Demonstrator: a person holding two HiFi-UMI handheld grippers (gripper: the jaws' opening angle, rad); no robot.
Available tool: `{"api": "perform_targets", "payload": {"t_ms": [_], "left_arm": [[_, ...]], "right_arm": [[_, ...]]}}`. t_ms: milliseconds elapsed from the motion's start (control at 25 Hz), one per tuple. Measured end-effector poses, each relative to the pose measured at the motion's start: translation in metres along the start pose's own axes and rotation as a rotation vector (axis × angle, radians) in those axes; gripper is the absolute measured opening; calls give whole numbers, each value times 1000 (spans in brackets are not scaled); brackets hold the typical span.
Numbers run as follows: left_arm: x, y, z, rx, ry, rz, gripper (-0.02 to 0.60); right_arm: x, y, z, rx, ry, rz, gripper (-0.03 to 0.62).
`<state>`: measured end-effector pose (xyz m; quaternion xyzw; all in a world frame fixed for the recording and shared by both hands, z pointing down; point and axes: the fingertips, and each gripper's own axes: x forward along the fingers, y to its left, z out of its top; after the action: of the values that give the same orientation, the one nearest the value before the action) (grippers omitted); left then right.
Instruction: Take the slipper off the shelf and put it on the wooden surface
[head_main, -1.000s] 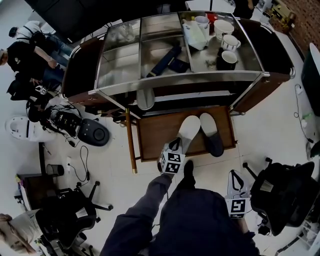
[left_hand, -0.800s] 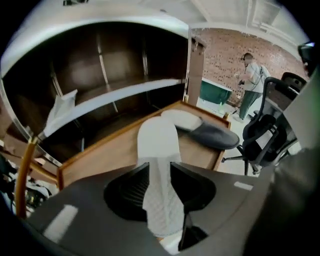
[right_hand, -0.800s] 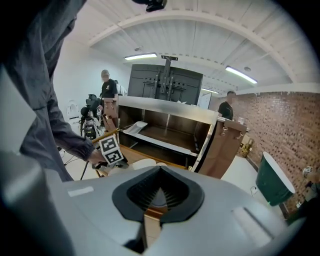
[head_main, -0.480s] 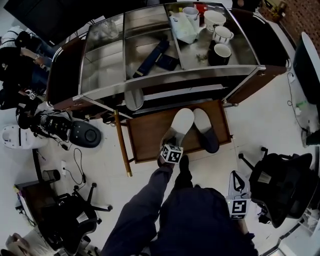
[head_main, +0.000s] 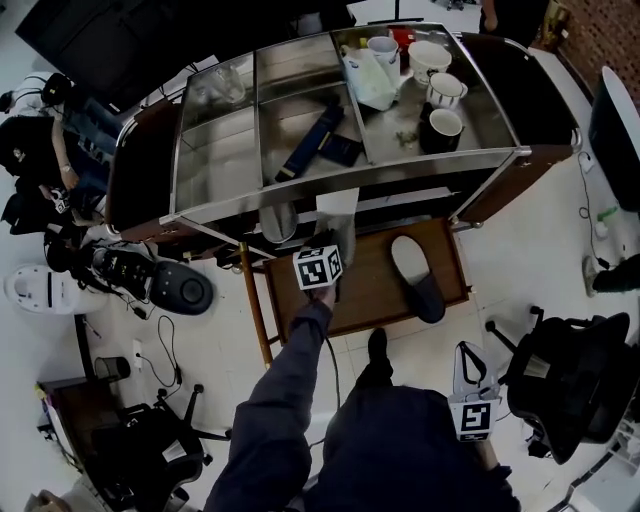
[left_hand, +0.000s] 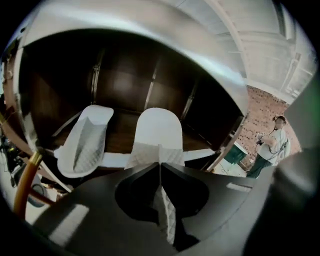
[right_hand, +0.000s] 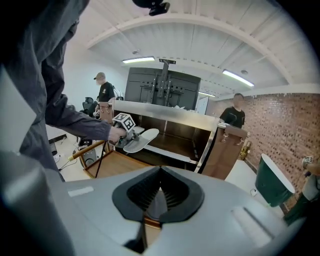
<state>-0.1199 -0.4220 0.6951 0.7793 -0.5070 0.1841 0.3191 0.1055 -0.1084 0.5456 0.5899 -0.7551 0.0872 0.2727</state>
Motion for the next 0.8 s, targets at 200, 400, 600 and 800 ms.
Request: {"api": "perform_targets", "payload": {"t_ms": [200,400,600,800], "left_arm": [[72,41,48,-118,2,57,30],[91,49,54,-182,-34,48,127],[28,24,64,-102,-205,53,204],[-86,-44,9,-18,-290,14,202]], "right_arm": [[-13,-17,-5,30,17,-67,-11],[-36,-25,-32,75,60,-101,-11],[-50,-22,-43,70,46,-51,-11],[-69,-8,-47,25,-39,42,-11]]}}
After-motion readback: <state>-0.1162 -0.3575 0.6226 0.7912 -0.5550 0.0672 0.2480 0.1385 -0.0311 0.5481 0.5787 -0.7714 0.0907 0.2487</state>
